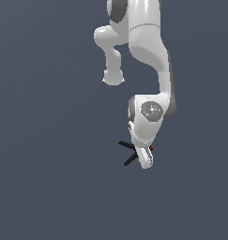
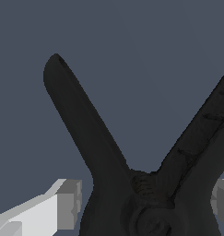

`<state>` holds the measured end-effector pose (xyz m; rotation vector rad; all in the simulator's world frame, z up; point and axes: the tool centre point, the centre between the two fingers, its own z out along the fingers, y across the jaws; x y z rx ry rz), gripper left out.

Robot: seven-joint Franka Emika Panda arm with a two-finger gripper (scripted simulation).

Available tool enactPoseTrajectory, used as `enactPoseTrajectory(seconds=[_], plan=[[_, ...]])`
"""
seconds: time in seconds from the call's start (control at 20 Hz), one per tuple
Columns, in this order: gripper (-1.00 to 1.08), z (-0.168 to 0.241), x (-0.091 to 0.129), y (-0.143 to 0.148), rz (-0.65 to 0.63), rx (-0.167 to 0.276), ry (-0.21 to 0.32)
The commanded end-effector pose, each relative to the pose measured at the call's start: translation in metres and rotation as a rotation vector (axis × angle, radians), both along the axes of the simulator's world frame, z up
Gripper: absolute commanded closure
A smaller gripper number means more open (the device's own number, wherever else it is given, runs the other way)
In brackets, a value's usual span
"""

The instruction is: Pick up the object and move it to a goal position.

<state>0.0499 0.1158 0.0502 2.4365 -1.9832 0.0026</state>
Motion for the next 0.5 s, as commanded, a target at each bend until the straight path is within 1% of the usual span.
enactPoseTrajectory(seconds=[0.0,0.45], plan=[[1.08,0.012,0.009,0.011,0.000,0.000,-0.002],[1.08,0.057,0.042,0.052,0.000,-0.001,-0.001]])
